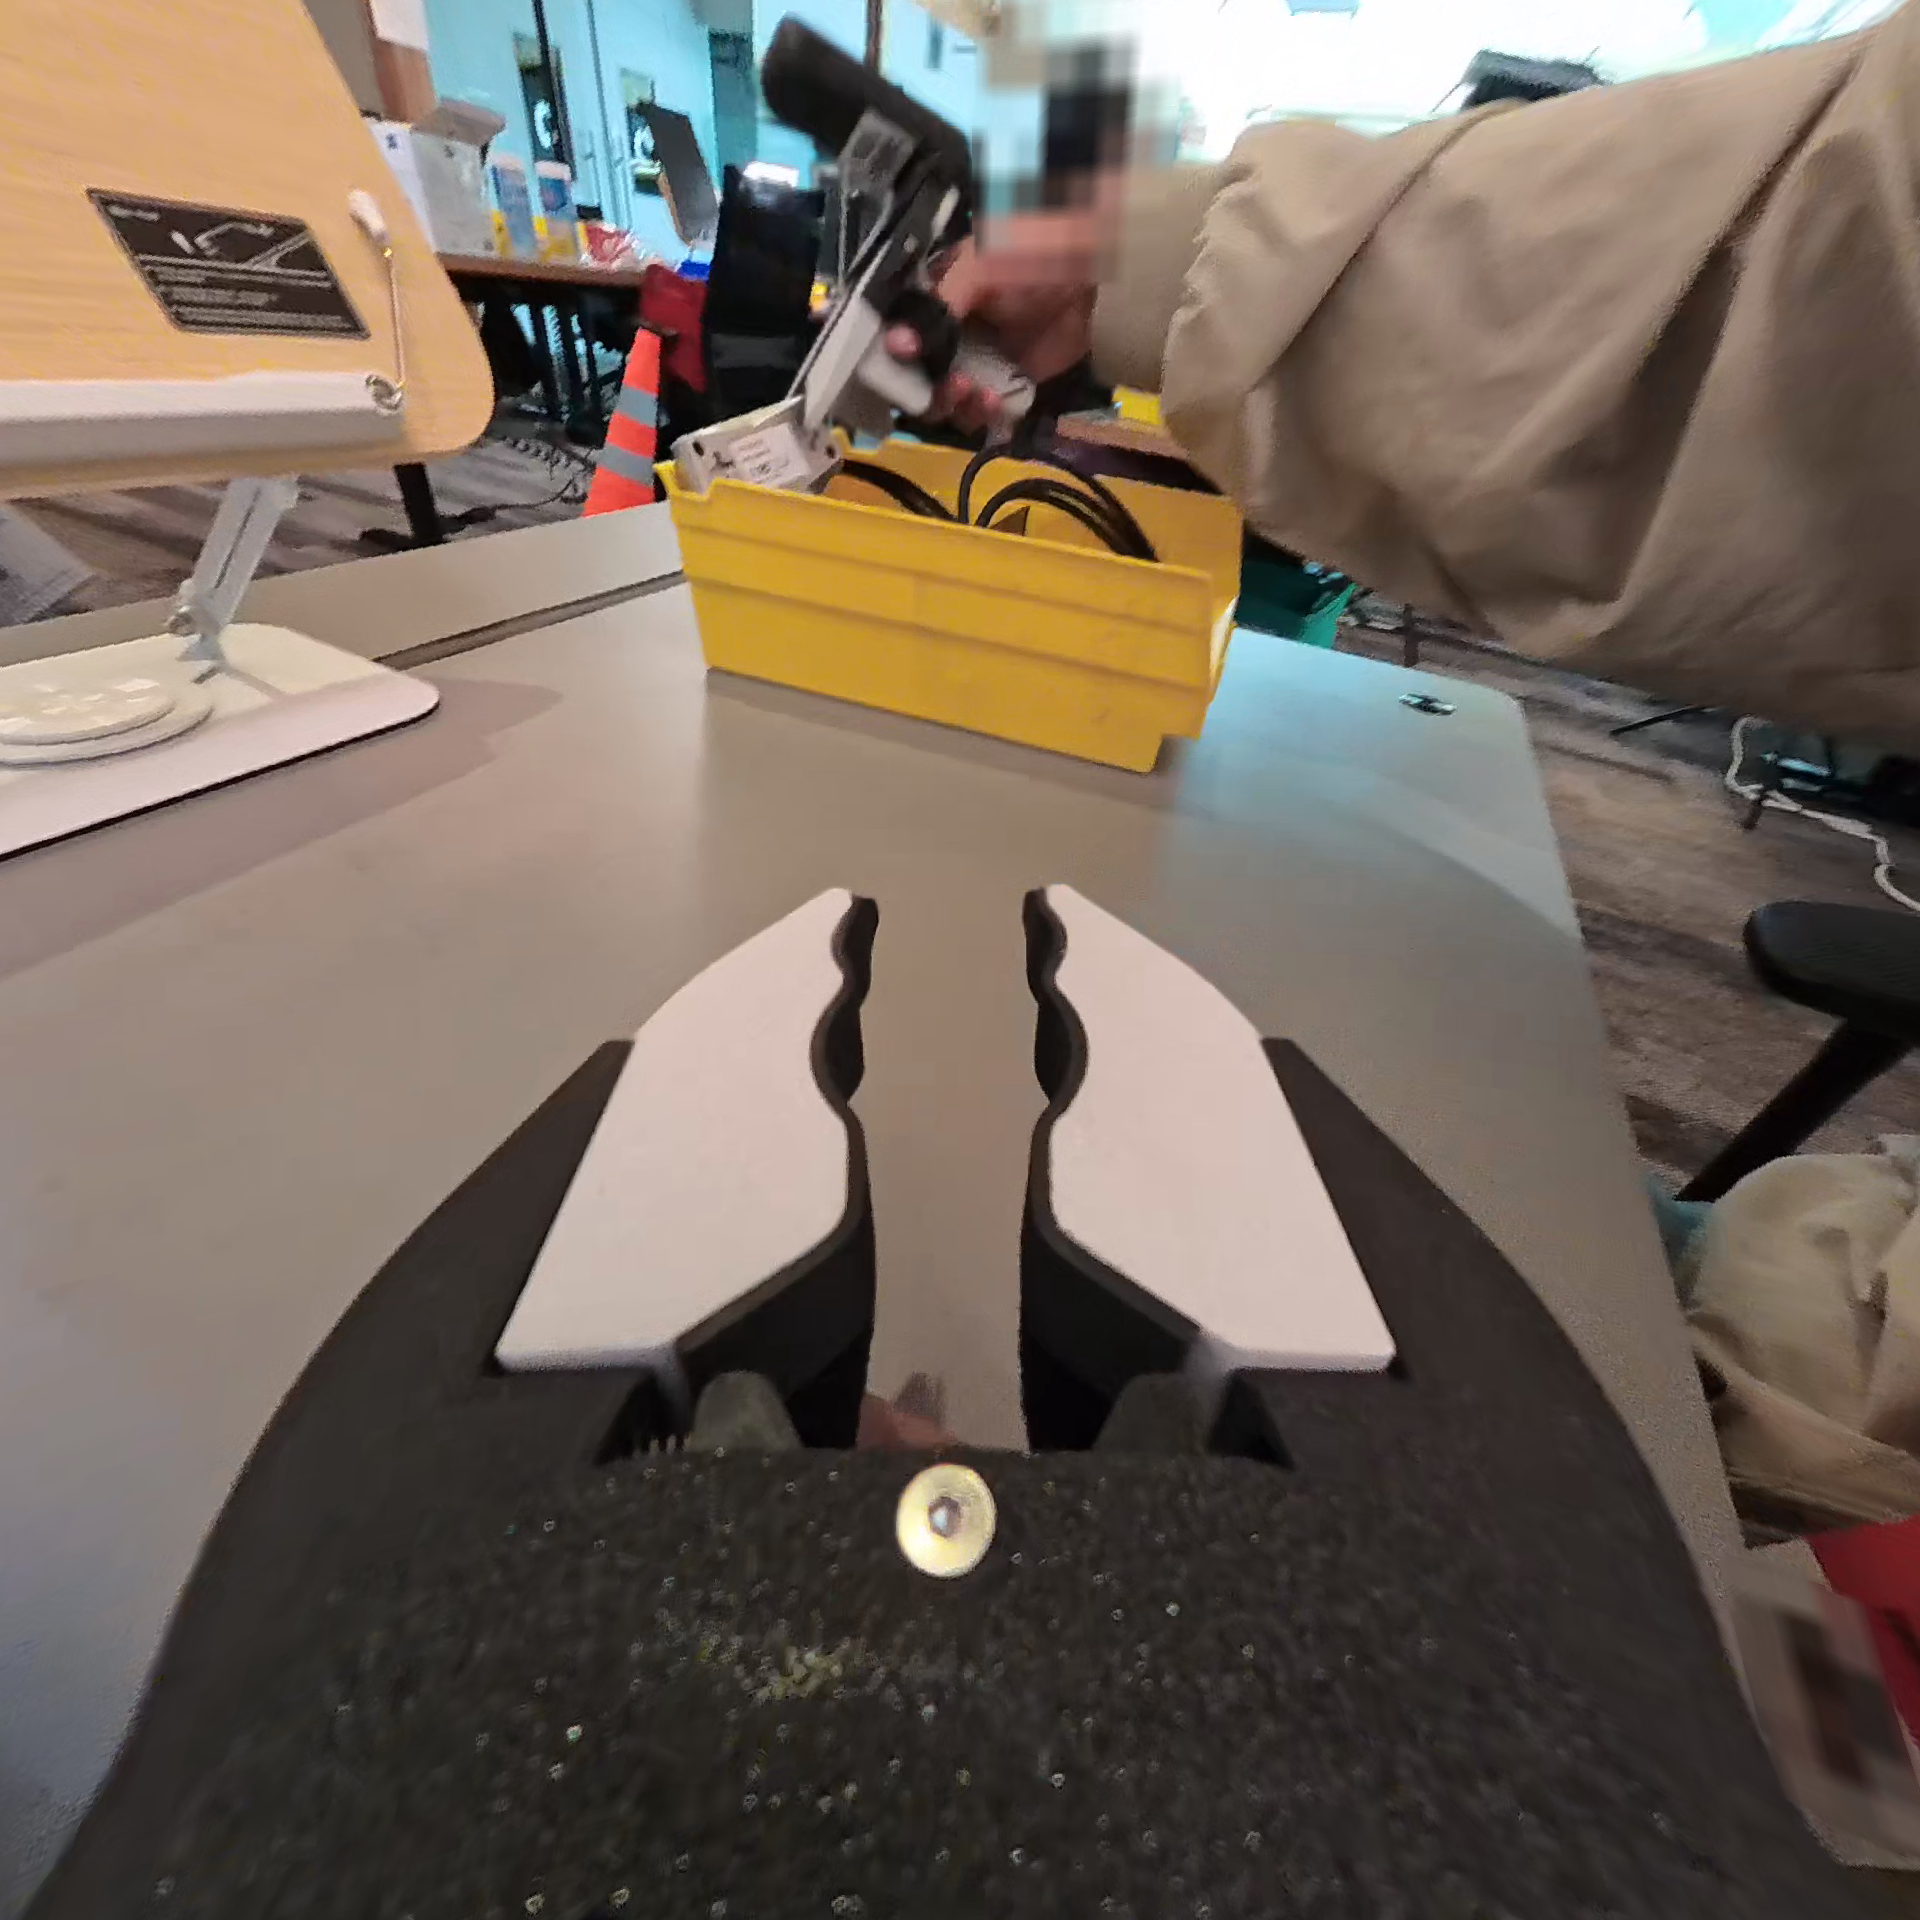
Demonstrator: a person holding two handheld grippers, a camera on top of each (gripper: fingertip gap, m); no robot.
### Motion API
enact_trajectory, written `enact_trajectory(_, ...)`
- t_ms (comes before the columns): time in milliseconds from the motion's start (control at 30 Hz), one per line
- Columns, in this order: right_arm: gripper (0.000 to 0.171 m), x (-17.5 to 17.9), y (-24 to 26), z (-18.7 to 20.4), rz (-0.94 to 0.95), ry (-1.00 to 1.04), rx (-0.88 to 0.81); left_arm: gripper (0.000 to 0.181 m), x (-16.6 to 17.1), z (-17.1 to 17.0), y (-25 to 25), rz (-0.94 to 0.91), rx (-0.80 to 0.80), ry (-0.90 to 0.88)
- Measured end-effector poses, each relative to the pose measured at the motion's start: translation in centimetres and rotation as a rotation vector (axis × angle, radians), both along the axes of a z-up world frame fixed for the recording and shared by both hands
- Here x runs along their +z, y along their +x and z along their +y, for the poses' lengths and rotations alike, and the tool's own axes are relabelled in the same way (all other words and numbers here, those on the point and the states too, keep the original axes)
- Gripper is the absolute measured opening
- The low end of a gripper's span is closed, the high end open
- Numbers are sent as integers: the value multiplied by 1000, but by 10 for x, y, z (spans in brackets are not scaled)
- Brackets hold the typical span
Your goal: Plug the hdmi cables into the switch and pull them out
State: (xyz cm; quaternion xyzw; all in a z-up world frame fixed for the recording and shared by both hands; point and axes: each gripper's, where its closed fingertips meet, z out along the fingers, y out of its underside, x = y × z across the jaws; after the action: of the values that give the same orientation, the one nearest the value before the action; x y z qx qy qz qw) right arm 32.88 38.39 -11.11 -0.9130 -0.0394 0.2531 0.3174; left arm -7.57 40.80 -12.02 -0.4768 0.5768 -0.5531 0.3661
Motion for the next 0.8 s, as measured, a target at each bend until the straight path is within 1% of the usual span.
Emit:
enact_trajectory(133, 33, 45, 19, -13, -173, 137, -92, 28, -9, 4, 1, 126, 65, 12)
enact_trajectory(200, 33, 73, 17, -19, -282, 221, -134, 28, -8, 5, -1, 148, 111, 27)
enact_trajectory(267, 33, 105, 13, -25, -420, 321, -202, 28, -2, 8, -5, 142, 175, 36)
enact_trajectory(333, 32, 133, 8, -32, -553, 418, -317, 28, 6, 16, -12, 153, 270, 34)
enact_trajectory(367, 33, 144, 3, -37, -607, 460, -362, 28, 13, 19, -16, 150, 306, 30)
enact_trajectory(433, 38, 156, -9, -48, -670, 471, -449, 28, 29, 22, -28, 127, 356, 25)
enact_trajectory(500, 41, 161, -23, -62, -668, 446, -534, 31, 41, 30, -45, 127, 437, 24)
enact_trajectory(533, 45, 162, -32, -69, -643, 447, -582, 37, 45, 34, -55, 134, 478, 17)
enact_trajectory(600, 46, 161, -56, -82, -562, 516, -644, 32, 49, 43, -78, 147, 544, -2)
enact_trajectory(633, 50, 156, -67, -89, -519, 553, -679, 31, 47, 49, -91, 160, 582, -5)
enact_trajectory(700, 51, 133, -82, -111, -480, 566, -768, 30, 36, 65, -122, 186, 665, -3)
enact_trajectory(800, 52, 80, -106, -152, -486, 551, -854, 30, 13, 86, -169, 180, 771, -86)
